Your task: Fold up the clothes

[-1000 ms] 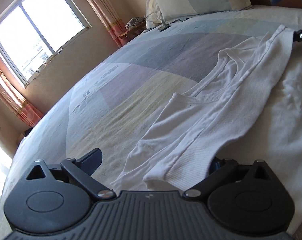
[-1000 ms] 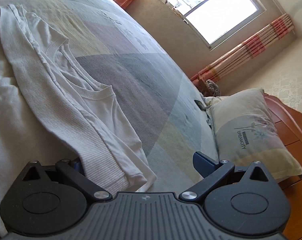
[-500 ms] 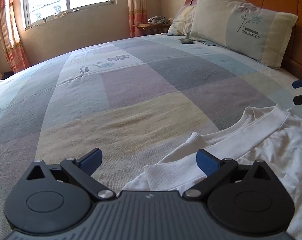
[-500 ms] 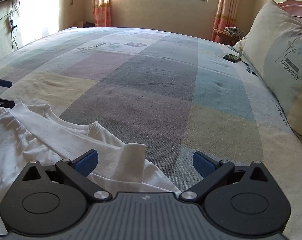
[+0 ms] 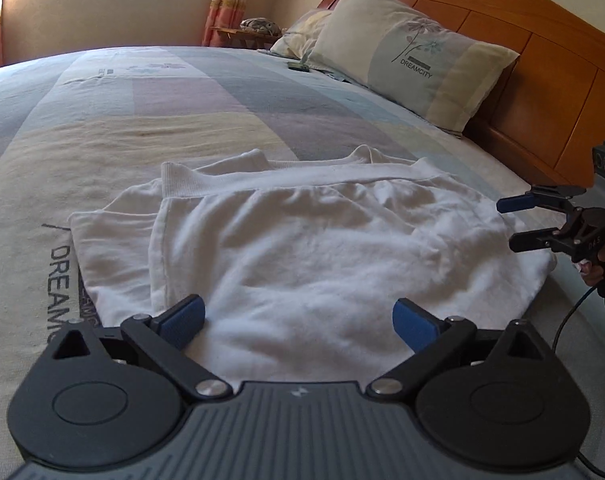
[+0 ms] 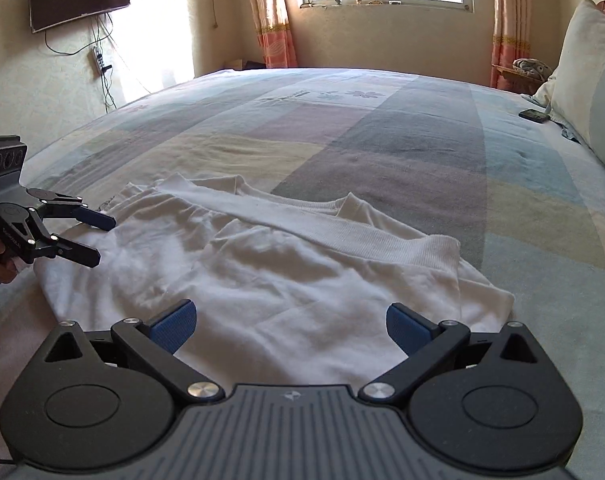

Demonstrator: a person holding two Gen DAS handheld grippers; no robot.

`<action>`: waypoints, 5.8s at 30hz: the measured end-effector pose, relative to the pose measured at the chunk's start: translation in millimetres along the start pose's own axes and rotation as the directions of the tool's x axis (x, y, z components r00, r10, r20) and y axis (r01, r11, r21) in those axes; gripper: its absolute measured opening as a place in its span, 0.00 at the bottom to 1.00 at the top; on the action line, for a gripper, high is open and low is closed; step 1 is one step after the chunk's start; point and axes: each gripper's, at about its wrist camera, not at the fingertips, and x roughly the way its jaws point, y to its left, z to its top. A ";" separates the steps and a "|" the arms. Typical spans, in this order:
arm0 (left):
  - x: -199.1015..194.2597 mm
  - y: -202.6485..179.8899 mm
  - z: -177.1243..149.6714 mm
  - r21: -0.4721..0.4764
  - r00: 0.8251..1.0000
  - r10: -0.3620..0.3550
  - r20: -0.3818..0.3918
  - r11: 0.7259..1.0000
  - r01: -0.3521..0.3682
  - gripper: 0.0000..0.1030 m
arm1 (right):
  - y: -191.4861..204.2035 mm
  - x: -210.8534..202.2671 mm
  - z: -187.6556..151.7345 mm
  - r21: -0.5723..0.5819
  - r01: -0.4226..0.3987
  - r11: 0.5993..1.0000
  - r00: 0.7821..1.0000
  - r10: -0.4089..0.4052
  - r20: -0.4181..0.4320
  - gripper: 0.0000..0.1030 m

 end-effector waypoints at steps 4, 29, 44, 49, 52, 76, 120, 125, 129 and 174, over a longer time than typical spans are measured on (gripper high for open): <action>-23.3 -11.5 -17.4 0.005 0.999 0.048 0.000 0.999 -0.048 0.97 | 11.1 -18.5 -50.4 0.017 0.049 0.999 0.996 -0.048 -0.070 1.00; -33.8 -46.6 -31.4 0.001 0.992 0.119 -0.036 0.993 -0.119 0.97 | 52.1 -25.2 -75.4 0.138 0.142 0.980 0.990 -0.139 -0.036 1.00; 80.0 0.0 65.8 -0.083 0.995 0.101 -0.003 0.991 -0.101 0.96 | 66.5 -14.2 -74.3 0.140 0.241 0.960 0.971 -0.239 -0.029 1.00; 65.6 8.6 48.6 -0.052 0.984 0.178 0.005 0.983 -0.178 0.95 | 65.2 -14.9 -75.5 0.144 0.235 0.961 0.972 -0.235 -0.023 1.00; 52.2 9.0 47.5 -0.024 0.981 0.193 -0.009 0.981 -0.194 0.94 | 65.1 -15.2 -75.8 0.143 0.237 0.961 0.971 -0.236 -0.019 1.00; -17.0 -40.6 32.1 0.132 0.986 0.159 0.060 0.977 -0.165 0.93 | 69.0 -66.3 -80.6 0.181 0.187 0.966 0.981 -0.192 0.012 1.00; 80.2 -184.2 -30.8 0.893 0.840 0.446 0.309 0.168 -0.417 0.96 | 134.2 23.6 -54.3 -0.721 0.450 0.526 0.857 -0.482 0.183 1.00; 76.1 -165.3 -29.2 0.892 0.830 0.465 0.308 0.161 -0.422 0.96 | 139.1 30.4 -54.4 -0.748 0.425 0.509 0.876 -0.439 0.200 1.00; 64.3 -140.8 -36.8 0.879 0.783 0.534 0.319 0.141 -0.455 0.96 | 89.3 17.5 -59.9 -0.712 0.480 0.513 0.820 -0.552 0.155 1.00; 56.4 -164.7 -44.3 0.940 0.826 0.497 0.265 0.056 -0.336 0.01 | 124.3 28.7 -61.8 -0.883 0.367 0.294 0.837 -0.520 0.174 0.06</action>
